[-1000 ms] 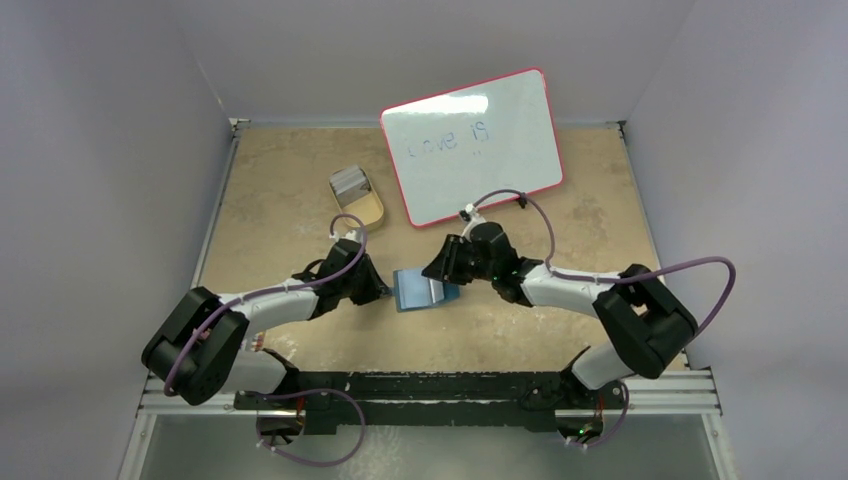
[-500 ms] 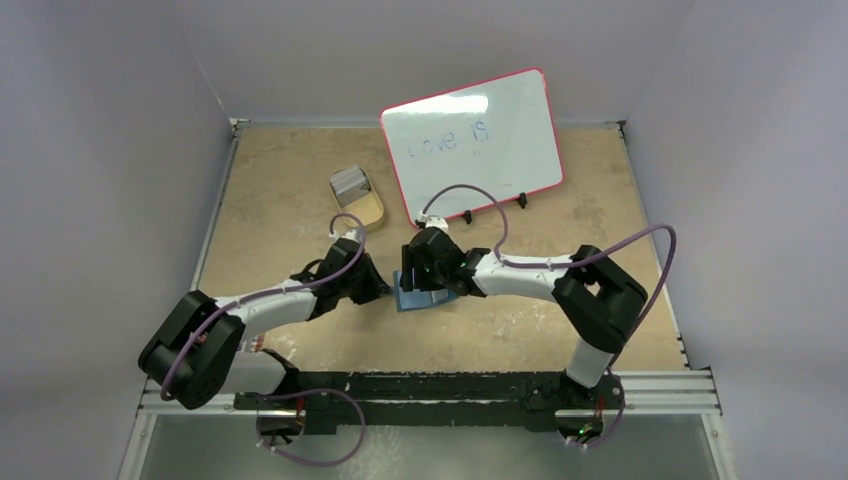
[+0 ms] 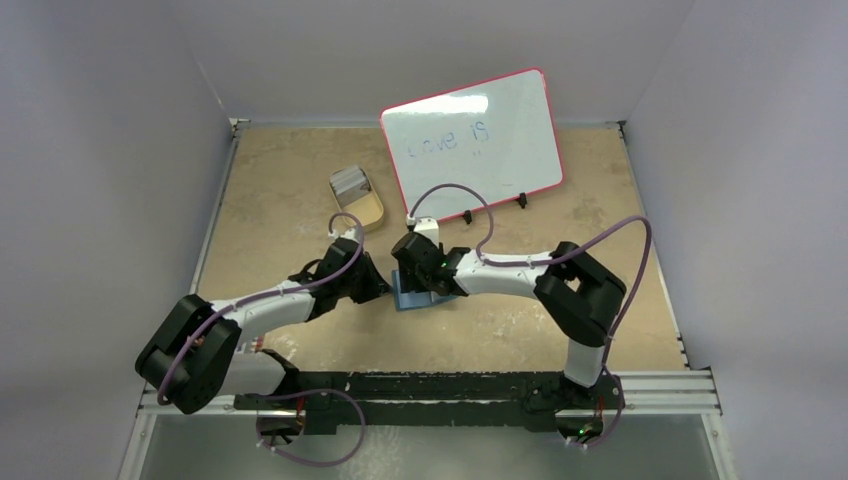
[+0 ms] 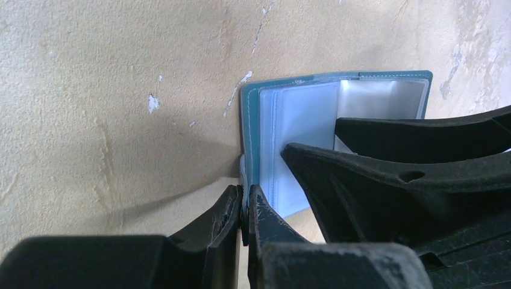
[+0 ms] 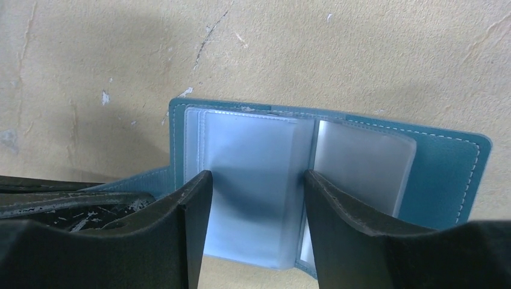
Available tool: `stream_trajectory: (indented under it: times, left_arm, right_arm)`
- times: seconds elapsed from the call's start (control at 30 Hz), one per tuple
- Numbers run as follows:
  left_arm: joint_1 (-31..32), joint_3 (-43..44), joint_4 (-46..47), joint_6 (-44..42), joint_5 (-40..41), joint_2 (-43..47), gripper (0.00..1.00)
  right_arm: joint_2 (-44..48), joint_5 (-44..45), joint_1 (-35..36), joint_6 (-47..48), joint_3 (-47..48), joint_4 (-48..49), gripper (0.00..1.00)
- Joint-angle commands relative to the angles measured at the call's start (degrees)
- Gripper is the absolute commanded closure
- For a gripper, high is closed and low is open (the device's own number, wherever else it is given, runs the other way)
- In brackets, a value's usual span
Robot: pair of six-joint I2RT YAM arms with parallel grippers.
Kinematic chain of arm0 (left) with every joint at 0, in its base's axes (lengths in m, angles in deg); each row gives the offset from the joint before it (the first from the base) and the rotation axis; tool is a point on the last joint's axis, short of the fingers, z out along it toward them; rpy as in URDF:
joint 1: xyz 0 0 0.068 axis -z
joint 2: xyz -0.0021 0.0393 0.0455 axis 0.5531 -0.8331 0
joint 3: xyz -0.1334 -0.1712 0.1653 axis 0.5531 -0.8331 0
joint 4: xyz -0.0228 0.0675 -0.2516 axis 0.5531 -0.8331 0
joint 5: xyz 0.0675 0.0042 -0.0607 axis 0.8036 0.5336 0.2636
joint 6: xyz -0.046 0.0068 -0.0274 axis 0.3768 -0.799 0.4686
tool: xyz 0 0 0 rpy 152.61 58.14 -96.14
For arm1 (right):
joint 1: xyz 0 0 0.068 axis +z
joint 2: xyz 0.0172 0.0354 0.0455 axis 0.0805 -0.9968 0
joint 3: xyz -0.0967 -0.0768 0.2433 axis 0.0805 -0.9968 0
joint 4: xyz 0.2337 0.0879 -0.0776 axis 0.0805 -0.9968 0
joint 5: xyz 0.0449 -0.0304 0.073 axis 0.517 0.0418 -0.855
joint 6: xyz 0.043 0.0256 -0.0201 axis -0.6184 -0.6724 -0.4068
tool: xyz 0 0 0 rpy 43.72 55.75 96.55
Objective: Put the credit cards into the card holder
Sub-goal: Pick up the credit card from the storage box.
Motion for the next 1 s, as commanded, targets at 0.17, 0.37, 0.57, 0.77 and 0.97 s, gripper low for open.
stream_trajectory:
  times: [0.17,0.37,0.57,0.77,0.97]
  left_arm:
    - [0.4,0.3,1.1,0.1,0.2,1.9,1.0]
    - [0.4,-0.1,0.9,0.0,0.9,1.8,1.0]
    - [0.4,0.2,-0.3,-0.7,2.6,1.2,1.0]
    - [0.4,1.0,-2.3,-1.2,4.5,1.2,1.0]
    - [0.4,2.2,-3.3,-1.4,4.7,1.4,0.92]
  right_arm:
    - [-2.0,6.7,0.7,0.0,2.2,-5.7,0.5]
    - [-1.2,4.4,0.7,-0.1,0.1,-3.7,0.75]
    - [1.3,3.6,0.4,0.2,-2.7,-1.0,0.99]
    - [6.0,2.0,-1.7,-0.4,-7.4,2.9,1.0]
    - [11.0,-5.9,-3.1,2.2,-11.9,11.0,0.97]
